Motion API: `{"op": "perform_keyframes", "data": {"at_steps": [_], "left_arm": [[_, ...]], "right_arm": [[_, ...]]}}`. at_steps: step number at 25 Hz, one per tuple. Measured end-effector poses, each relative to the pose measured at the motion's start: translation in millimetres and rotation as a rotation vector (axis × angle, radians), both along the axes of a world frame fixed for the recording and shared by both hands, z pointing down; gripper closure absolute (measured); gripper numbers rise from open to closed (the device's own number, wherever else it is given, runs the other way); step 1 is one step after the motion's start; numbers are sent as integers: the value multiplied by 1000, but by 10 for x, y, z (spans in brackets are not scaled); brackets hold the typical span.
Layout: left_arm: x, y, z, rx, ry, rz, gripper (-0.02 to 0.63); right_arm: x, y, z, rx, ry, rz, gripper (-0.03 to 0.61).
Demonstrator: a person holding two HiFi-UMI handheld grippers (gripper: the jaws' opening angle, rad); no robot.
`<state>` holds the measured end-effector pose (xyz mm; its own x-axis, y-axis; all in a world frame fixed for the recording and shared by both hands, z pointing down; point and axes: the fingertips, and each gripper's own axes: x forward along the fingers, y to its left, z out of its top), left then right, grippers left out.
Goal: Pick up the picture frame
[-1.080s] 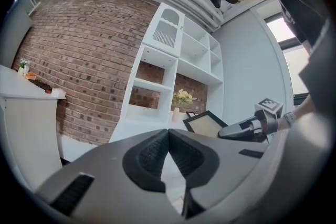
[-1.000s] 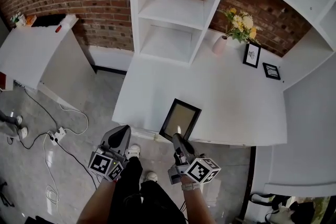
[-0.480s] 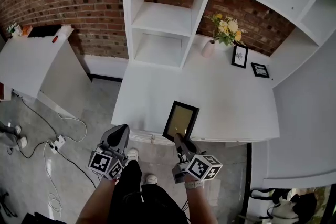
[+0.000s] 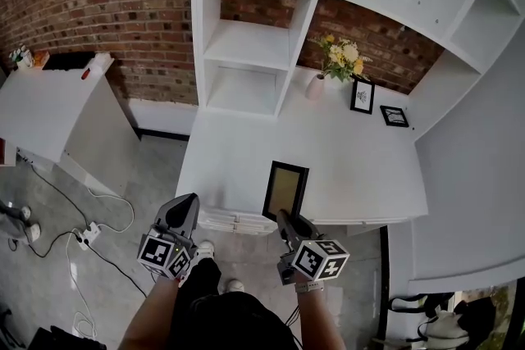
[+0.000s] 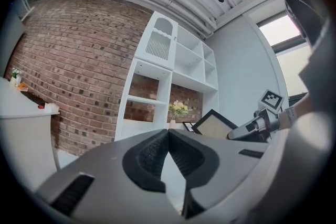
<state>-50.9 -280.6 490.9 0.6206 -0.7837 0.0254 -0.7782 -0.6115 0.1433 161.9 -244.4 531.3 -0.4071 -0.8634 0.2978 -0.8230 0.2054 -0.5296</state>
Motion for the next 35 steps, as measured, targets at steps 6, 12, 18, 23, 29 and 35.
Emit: {"op": "perform_keyframes", "data": {"at_steps": [6, 12, 18, 23, 29, 35], "left_arm": [[-20, 24, -99, 20, 5, -8, 617], [-61, 42, -236, 43, 32, -23, 617], [-37, 93, -376, 74, 34, -24, 617], [-81, 128, -427, 97, 18, -45, 617], [-108, 210, -435, 101, -3, -61, 617], [-142, 280, -449, 93, 13, -79, 617]], "right_arm": [[47, 16, -93, 16, 49, -12, 534], [84, 25, -213, 27, 79, -11, 532], [116, 24, -298, 25, 125, -16, 532], [159, 47, -366, 42, 162, -2, 532], [193, 115, -480, 106, 202, 16, 532], [180, 147, -595, 189, 278, 29, 533]]}}
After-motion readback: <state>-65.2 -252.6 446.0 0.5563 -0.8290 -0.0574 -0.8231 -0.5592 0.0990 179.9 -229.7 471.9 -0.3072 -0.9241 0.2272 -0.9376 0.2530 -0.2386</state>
